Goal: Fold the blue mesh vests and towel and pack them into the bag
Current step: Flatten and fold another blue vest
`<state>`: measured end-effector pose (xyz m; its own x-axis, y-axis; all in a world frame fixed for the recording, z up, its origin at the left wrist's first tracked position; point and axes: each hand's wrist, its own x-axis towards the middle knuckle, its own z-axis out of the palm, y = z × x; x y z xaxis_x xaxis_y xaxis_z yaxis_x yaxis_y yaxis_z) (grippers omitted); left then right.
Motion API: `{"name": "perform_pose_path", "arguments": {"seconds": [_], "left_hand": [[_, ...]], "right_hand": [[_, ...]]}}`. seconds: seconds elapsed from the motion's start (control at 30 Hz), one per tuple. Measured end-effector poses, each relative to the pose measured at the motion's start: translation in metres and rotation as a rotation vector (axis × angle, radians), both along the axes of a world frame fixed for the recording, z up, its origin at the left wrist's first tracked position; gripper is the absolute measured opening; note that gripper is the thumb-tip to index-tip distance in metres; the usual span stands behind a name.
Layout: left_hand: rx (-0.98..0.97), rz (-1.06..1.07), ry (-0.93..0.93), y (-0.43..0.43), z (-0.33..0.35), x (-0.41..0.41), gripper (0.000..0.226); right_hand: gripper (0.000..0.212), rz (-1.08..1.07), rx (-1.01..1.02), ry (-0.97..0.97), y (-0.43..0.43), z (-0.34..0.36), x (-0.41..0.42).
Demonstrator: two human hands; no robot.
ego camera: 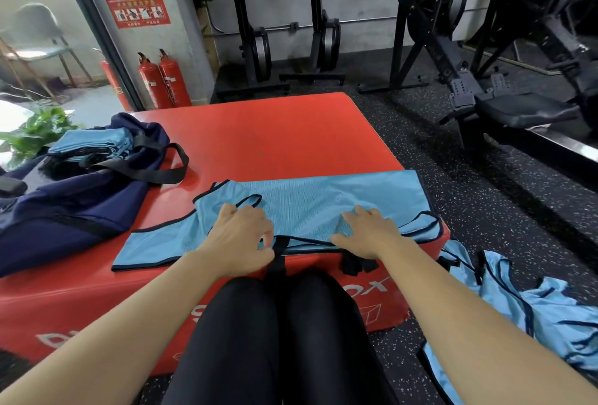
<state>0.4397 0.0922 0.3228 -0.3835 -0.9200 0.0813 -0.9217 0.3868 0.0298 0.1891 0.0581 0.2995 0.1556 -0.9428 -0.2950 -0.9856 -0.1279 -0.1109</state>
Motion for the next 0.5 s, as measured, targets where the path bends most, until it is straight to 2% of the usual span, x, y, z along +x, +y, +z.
{"name": "perform_pose_path", "arguments": {"seconds": [0.07, 0.2, 0.27, 0.33, 0.37, 0.43, 0.5], "left_hand": [[0.027, 0.026, 0.074, -0.001, -0.004, -0.004, 0.014], [0.188, 0.066, 0.118, 0.000, -0.006, -0.008, 0.023], [0.106, 0.109, 0.036, 0.000, -0.007, -0.013, 0.030], [0.022, 0.223, -0.089, -0.001, -0.009, -0.019, 0.057], [-0.001, 0.261, -0.150, -0.002, -0.010, -0.022, 0.062], [-0.013, 0.284, -0.246, -0.001, -0.012, -0.027, 0.057], [-0.011, 0.301, -0.212, 0.000, -0.013, -0.029, 0.045]], "right_hand": [[0.064, -0.004, -0.041, -0.020, 0.001, 0.001, 0.003], [0.061, 0.021, -0.043, -0.103, 0.006, 0.001, 0.014], [0.058, 0.015, -0.027, -0.119, 0.004, 0.004, 0.015], [0.047, 0.007, -0.036, -0.128, -0.001, 0.004, 0.015], [0.045, 0.009, -0.042, -0.128, -0.003, 0.005, 0.015], [0.043, 0.013, -0.037, -0.130, -0.006, 0.006, 0.015], [0.042, 0.019, -0.033, -0.137, -0.008, 0.007, 0.016]]}}
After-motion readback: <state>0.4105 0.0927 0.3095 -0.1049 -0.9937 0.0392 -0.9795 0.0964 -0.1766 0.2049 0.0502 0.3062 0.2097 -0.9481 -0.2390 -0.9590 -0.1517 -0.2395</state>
